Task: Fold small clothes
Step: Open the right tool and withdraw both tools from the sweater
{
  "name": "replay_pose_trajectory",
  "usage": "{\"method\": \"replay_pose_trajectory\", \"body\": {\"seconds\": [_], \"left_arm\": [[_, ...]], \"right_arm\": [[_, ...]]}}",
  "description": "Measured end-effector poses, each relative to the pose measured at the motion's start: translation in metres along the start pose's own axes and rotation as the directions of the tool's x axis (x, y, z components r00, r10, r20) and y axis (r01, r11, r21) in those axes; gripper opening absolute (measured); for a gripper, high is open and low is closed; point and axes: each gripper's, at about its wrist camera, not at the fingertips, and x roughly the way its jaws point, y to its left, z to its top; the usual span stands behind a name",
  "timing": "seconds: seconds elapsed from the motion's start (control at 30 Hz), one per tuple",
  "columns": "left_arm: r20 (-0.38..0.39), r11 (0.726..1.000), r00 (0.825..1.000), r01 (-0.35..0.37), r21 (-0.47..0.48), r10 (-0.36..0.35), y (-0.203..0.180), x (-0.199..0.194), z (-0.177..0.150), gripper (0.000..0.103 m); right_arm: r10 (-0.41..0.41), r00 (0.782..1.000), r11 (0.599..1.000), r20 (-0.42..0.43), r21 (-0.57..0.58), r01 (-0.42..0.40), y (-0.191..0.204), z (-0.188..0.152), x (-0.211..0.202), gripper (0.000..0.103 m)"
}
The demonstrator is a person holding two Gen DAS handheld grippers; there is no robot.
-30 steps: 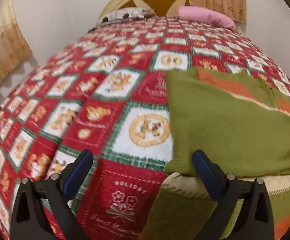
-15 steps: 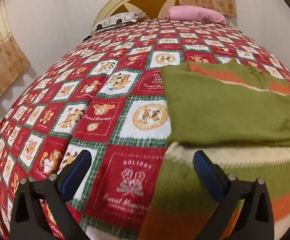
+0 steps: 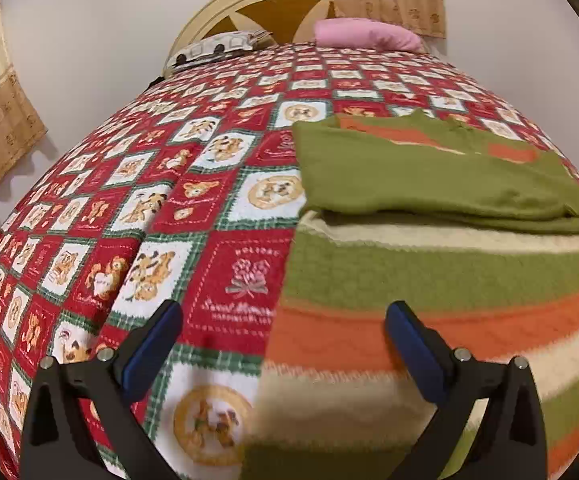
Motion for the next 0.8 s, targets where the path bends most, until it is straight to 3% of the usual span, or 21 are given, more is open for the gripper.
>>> {"method": "replay_pose_trajectory", "body": {"seconds": [0.17,0.37,0.53,0.8], "left_arm": [[0.008,0.999,0.999,0.035,0.012,-0.035,-0.001,-0.013,-0.011,0.103],[-0.004,1.0,1.0,0.03,0.006,-0.03,-0.002,-0.016,-0.02,0.103],[0.023,0.998,0.999,0.037,0.043,-0.038,0.001,-0.031,-0.029,0.103],[0.023,0.989,0.99,0.139,0.042,-0.14,0.043,-0.056,-0.064,0.103]], "right_arm": [[-0.01,1.0,0.999,0.003,0.043,0.01,-0.015,-0.016,-0.014,0.054],[-0.018,1.0,0.997,-0.01,0.075,0.019,-0.025,-0.034,-0.022,0.054],[-0.031,1.0,0.998,0.001,0.047,0.031,-0.026,-0.044,-0.038,0.054],[-0.016,0.999,0.991,-0.038,0.129,0.021,-0.059,-0.078,-0.068,0.054]]}}
